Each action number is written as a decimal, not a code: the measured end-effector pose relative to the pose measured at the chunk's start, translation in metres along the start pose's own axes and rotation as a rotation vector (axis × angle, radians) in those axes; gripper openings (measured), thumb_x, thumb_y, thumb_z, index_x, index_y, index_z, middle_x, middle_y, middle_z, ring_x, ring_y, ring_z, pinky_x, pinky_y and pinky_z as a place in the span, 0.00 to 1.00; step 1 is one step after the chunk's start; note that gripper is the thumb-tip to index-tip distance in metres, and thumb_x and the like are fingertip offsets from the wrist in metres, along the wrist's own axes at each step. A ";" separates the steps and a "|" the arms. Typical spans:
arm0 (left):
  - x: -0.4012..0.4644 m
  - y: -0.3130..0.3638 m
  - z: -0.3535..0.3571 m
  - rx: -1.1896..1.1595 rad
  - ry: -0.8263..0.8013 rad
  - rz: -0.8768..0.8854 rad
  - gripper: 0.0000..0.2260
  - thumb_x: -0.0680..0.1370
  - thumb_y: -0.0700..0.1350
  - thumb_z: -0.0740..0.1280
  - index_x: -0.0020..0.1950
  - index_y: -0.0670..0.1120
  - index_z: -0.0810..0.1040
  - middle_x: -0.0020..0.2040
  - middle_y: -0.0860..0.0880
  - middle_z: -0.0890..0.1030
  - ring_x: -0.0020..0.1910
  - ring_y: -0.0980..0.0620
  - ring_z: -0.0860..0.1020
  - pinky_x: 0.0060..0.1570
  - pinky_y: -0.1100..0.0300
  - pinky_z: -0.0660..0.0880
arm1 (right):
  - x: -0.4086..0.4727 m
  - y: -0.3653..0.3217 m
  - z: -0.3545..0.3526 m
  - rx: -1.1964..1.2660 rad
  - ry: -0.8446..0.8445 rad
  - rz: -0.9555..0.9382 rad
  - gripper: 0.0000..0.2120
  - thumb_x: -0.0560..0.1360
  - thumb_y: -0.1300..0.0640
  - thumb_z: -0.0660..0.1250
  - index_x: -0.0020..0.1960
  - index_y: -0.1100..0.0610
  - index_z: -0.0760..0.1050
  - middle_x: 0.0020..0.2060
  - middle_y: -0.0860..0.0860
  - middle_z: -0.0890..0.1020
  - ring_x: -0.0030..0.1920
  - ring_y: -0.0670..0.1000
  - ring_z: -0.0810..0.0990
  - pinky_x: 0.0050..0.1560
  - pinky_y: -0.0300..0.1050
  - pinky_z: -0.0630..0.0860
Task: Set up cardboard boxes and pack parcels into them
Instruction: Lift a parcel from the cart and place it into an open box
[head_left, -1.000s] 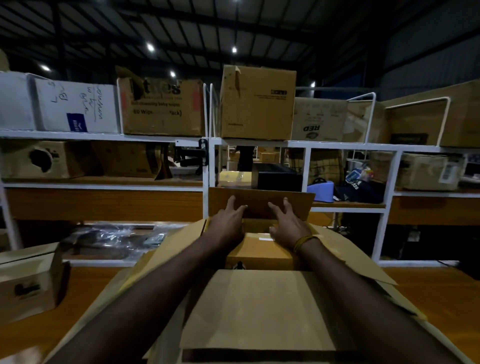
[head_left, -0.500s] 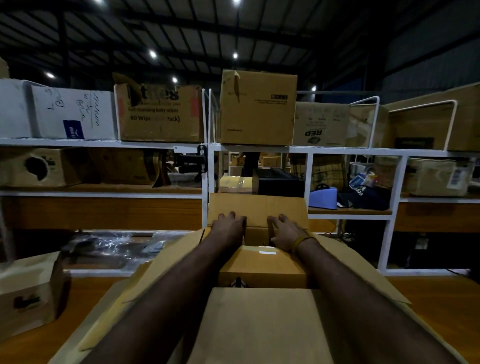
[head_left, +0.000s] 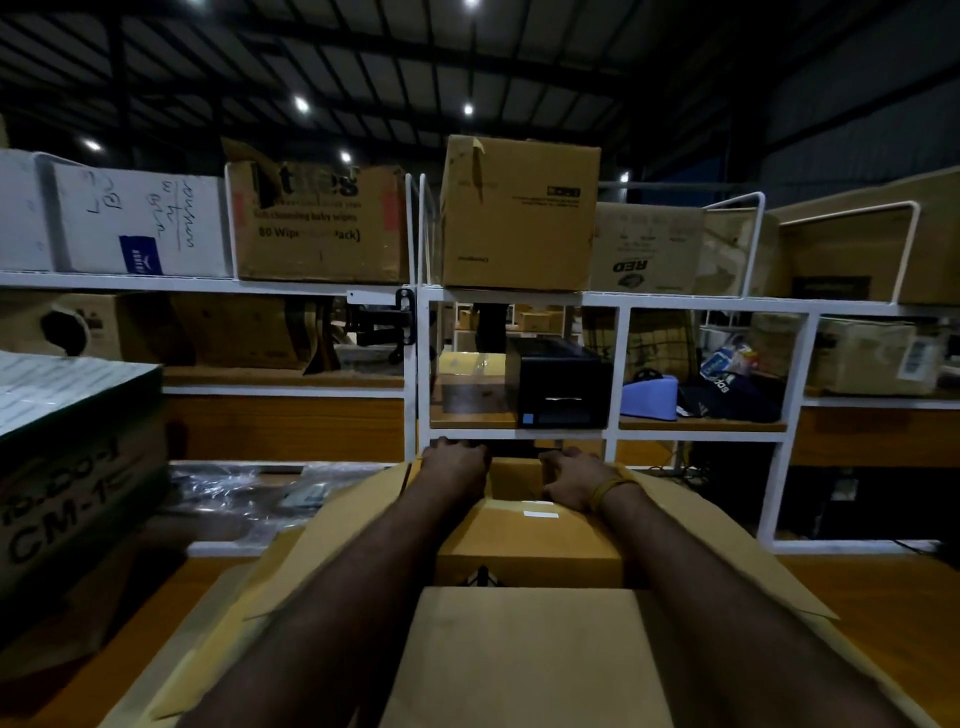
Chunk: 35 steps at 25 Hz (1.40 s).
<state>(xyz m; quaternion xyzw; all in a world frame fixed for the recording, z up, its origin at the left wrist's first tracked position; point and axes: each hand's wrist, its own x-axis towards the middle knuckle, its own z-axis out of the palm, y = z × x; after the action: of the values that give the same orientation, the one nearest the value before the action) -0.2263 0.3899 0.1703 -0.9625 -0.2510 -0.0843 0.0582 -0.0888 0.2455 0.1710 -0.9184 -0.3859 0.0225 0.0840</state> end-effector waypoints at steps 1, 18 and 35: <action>0.000 0.001 -0.001 -0.003 -0.001 -0.001 0.22 0.78 0.49 0.68 0.71 0.54 0.69 0.68 0.44 0.74 0.69 0.38 0.68 0.64 0.40 0.69 | 0.000 -0.001 0.000 0.000 0.002 -0.001 0.36 0.74 0.41 0.66 0.78 0.42 0.57 0.76 0.53 0.63 0.73 0.60 0.64 0.70 0.58 0.66; -0.062 0.003 -0.068 -0.380 -0.223 0.215 0.20 0.78 0.53 0.69 0.69 0.49 0.75 0.62 0.47 0.78 0.56 0.50 0.74 0.56 0.54 0.74 | -0.097 -0.005 -0.050 0.208 -0.099 -0.125 0.23 0.74 0.44 0.72 0.67 0.42 0.73 0.63 0.47 0.75 0.59 0.49 0.73 0.54 0.46 0.71; -0.208 0.057 -0.096 -0.208 0.274 0.204 0.14 0.79 0.58 0.66 0.60 0.52 0.75 0.53 0.52 0.79 0.50 0.52 0.77 0.42 0.57 0.76 | -0.242 0.006 -0.017 0.039 0.806 -0.436 0.06 0.75 0.52 0.68 0.49 0.48 0.72 0.47 0.46 0.76 0.46 0.47 0.74 0.44 0.44 0.72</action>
<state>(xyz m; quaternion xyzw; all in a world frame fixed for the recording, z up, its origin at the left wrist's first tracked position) -0.3902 0.2271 0.2203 -0.9633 -0.1320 -0.2337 0.0005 -0.2524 0.0663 0.1810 -0.7495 -0.5060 -0.3477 0.2475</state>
